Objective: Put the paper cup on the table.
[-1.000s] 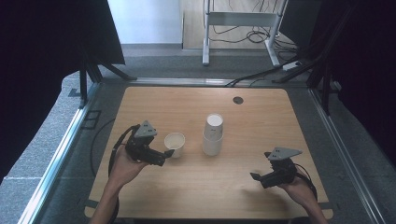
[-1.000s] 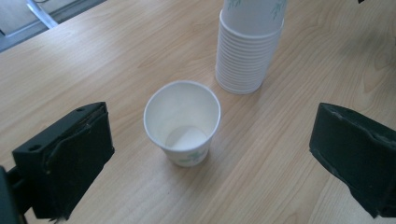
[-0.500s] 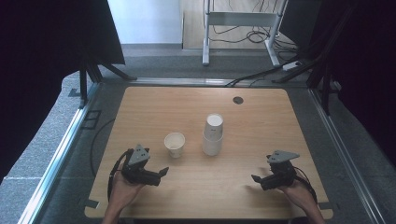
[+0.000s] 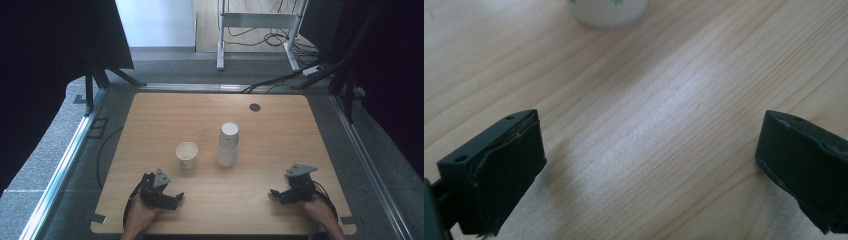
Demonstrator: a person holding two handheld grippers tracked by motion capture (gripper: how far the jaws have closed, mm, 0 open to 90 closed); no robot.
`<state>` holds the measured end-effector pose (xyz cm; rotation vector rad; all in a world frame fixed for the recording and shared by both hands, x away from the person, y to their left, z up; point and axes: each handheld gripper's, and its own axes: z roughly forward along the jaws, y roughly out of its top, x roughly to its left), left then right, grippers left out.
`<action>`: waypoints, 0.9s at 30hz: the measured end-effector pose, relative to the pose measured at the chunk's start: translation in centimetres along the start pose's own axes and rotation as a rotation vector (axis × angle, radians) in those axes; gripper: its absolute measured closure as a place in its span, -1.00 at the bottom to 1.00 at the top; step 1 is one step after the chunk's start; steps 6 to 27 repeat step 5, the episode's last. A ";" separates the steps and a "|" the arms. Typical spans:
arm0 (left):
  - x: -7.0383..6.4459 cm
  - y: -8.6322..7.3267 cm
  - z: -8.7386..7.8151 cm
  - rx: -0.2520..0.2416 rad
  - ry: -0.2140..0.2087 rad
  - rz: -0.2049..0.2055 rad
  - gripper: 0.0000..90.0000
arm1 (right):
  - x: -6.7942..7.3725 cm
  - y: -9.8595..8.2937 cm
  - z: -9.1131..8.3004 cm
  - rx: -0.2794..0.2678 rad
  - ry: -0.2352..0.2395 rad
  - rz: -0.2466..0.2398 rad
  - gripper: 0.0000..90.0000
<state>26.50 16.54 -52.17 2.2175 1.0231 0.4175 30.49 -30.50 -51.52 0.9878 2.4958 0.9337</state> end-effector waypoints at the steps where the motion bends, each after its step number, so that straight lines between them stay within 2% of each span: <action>1: 0.2 0.0 0.1 0.009 -0.012 -0.016 -1.00 | -0.1 -0.1 0.1 -0.006 0.008 0.016 -1.00; 2: 0.4 0.0 0.1 0.017 -0.027 -0.040 -1.00 | -0.3 -0.3 0.1 -0.013 0.020 0.035 -1.00; 3: 0.4 0.0 0.1 0.017 -0.017 -0.050 -1.00 | -0.4 -0.4 0.2 -0.029 0.020 0.039 -1.00; 27: 0.4 0.0 0.1 0.018 -0.014 -0.053 -1.00 | -0.5 -0.5 0.2 -0.040 0.016 0.038 -1.00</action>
